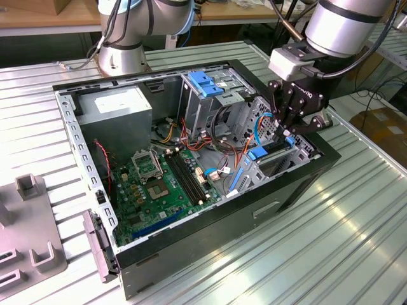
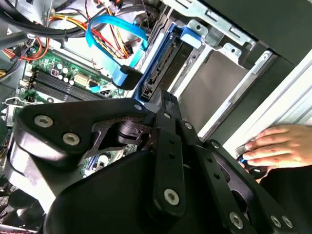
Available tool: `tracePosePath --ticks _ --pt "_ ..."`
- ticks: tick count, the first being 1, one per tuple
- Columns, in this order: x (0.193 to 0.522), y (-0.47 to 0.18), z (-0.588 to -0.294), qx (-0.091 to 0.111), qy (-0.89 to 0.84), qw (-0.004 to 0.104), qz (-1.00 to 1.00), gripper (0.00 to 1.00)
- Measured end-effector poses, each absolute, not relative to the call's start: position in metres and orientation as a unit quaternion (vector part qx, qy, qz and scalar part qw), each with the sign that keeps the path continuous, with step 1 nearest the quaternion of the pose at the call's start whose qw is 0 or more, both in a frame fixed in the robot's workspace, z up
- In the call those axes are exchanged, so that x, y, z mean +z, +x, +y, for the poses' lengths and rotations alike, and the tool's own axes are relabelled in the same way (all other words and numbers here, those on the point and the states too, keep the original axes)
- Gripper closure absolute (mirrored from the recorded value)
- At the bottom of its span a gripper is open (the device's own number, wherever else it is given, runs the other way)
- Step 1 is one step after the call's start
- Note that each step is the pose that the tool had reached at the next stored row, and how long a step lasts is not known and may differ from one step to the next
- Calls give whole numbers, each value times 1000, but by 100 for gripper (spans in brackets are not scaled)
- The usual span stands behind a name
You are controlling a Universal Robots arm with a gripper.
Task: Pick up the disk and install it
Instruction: 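Insert the first disk wire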
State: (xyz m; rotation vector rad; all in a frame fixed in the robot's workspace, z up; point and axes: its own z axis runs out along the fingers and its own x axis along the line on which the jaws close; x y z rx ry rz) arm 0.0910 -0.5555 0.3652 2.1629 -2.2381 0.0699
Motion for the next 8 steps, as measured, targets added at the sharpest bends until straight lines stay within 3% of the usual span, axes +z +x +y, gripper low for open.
tracePosePath --ticks 8 --pt "365 124 -554 24 722 13 -692 89"
